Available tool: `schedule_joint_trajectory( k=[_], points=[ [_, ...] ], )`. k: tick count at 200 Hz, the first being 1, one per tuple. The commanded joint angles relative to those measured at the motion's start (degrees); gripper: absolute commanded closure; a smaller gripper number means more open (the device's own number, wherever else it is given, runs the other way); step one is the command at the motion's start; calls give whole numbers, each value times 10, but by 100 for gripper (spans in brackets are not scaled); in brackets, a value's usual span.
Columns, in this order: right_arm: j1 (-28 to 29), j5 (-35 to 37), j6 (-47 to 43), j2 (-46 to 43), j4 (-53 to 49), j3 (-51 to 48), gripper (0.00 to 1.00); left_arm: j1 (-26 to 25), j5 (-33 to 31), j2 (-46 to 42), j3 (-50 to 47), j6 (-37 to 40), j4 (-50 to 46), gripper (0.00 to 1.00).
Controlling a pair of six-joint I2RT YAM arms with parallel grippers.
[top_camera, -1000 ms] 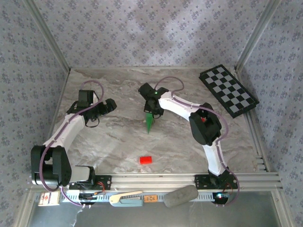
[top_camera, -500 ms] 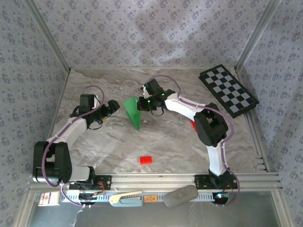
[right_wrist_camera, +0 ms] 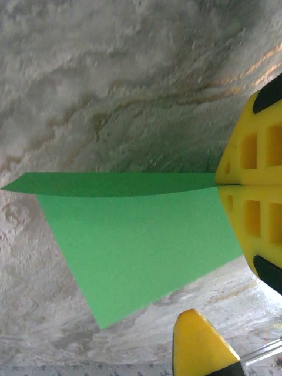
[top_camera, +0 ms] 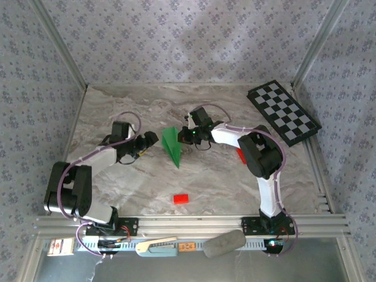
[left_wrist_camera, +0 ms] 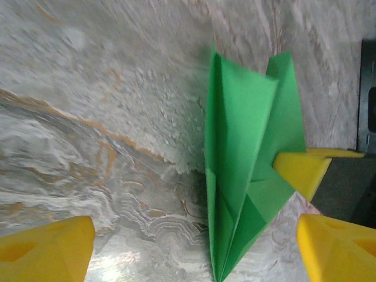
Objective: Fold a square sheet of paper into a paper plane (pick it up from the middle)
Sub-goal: Turn over a paper plane at the center of the table.
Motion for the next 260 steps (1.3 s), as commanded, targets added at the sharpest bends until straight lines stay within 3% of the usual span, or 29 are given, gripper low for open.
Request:
schedule_joint_trajectory(
  k=[1, 66, 170, 230, 260],
  points=[
    [-7, 6, 14, 3, 24, -21, 98, -23, 19, 34, 14, -15, 31, 14],
    [-14, -1, 24, -2, 45, -45, 95, -67, 30, 95, 61, -23, 43, 26],
    [-16, -8, 26, -2, 49, -46, 95, -91, -44, 169, 178, 51, -101, 62],
    [-18, 2, 35, -14, 64, -62, 95, -91, -82, 165, 179, 50, -104, 86],
    [-18, 3, 37, -15, 67, -69, 95, -91, -99, 157, 155, 38, -90, 88]
  ],
)
